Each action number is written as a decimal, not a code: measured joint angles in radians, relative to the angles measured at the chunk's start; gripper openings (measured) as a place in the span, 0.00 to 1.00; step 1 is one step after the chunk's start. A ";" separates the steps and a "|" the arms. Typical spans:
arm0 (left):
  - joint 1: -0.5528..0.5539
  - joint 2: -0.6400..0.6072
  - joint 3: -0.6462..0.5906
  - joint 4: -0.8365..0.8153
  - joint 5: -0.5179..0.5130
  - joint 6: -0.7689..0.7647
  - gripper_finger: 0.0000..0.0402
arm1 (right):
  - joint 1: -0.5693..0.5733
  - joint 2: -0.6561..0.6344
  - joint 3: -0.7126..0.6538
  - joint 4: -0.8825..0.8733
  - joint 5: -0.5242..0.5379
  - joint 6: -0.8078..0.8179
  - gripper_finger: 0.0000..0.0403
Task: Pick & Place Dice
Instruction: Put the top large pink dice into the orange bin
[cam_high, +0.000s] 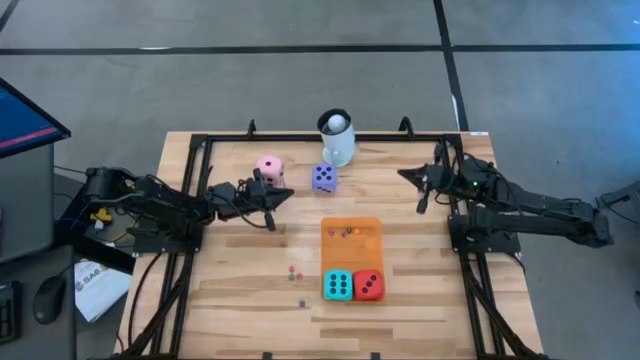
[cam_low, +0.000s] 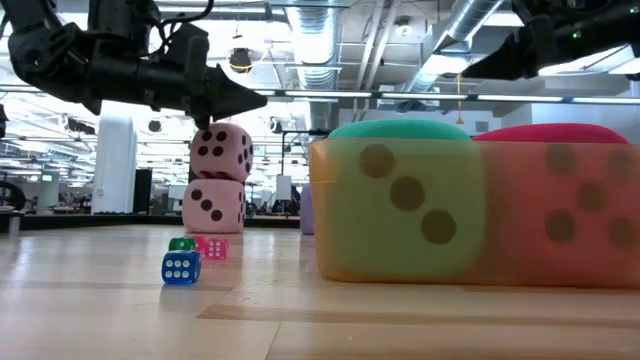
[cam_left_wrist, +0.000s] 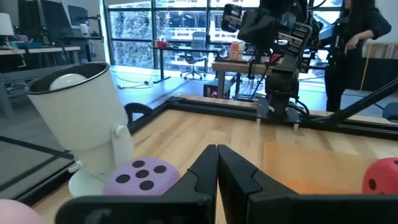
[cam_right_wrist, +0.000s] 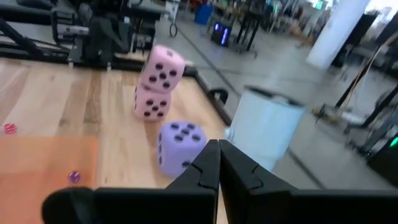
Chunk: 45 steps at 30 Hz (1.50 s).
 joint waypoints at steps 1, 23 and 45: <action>0.002 0.000 0.000 0.000 0.000 0.000 0.00 | 0.000 0.001 0.000 -0.013 0.000 0.016 0.00; 0.003 0.000 0.000 0.000 0.002 0.001 0.00 | 0.006 -0.078 -0.141 0.095 0.000 0.128 0.00; 0.003 0.000 0.000 0.000 0.000 0.024 0.00 | -0.044 -0.187 -0.239 0.120 0.004 0.100 0.00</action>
